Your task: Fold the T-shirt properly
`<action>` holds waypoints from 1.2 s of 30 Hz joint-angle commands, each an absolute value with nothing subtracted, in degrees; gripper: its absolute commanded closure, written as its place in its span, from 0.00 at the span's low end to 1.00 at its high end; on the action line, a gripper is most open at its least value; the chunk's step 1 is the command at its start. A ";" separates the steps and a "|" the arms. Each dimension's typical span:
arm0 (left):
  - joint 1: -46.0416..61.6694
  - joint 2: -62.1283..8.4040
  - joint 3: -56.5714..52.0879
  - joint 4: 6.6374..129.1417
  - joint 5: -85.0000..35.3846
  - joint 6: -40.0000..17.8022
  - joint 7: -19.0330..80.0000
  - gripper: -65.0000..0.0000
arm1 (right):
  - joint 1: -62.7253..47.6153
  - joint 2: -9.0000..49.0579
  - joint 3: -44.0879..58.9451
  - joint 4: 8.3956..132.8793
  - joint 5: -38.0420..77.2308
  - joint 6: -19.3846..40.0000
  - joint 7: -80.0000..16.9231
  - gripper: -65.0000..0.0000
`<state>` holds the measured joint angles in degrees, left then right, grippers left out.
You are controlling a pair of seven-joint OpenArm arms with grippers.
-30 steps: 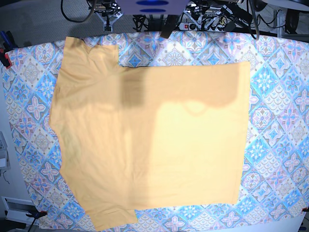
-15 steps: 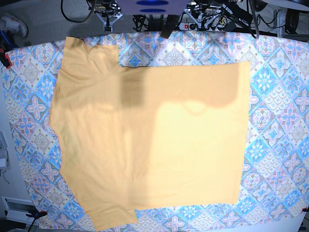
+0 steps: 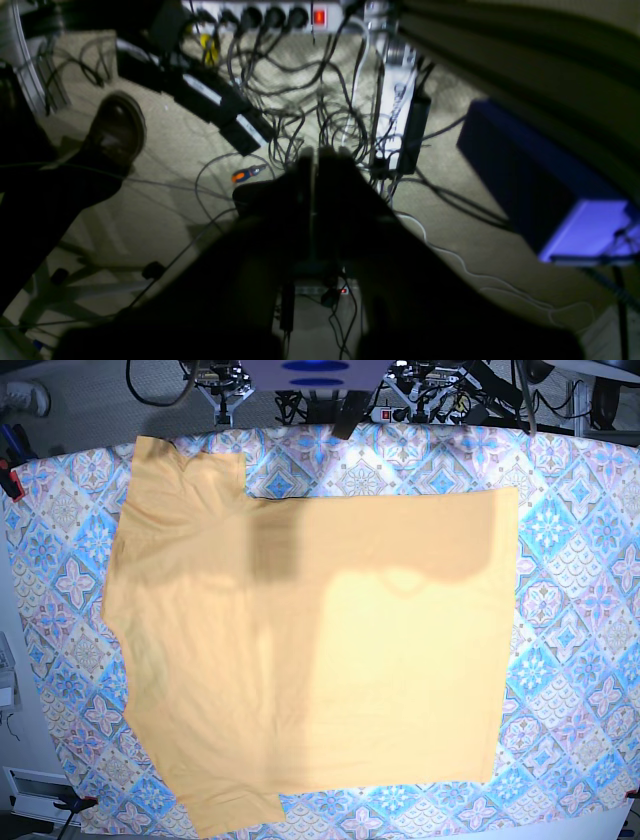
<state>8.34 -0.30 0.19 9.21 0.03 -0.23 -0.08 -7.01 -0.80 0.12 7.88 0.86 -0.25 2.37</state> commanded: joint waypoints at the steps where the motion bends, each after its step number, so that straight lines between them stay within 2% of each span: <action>1: 9.71 -0.84 0.22 10.42 0.22 -0.22 -0.22 1.00 | -8.22 -0.75 0.04 7.96 1.19 -0.22 2.68 1.00; 5: 12.70 -1.71 0.31 13.49 0.22 -0.22 -0.13 1.00 | -10.15 0.22 0.04 8.22 1.10 -0.22 2.77 1.00; 15: 16.22 -3.30 0.31 13.93 0.22 -0.22 -0.31 1.00 | -18.51 2.51 0.04 17.71 1.10 -0.22 2.59 1.00; 20: 21.93 -4.70 0.13 22.46 0.13 -0.04 -3.65 1.00 | -21.67 3.65 0.04 21.58 1.10 -0.22 2.68 1.00; 36: 36.18 -6.29 -0.04 49.01 -0.40 0.04 -3.74 1.00 | -32.66 4.79 0.48 39.52 1.10 -0.22 2.77 1.00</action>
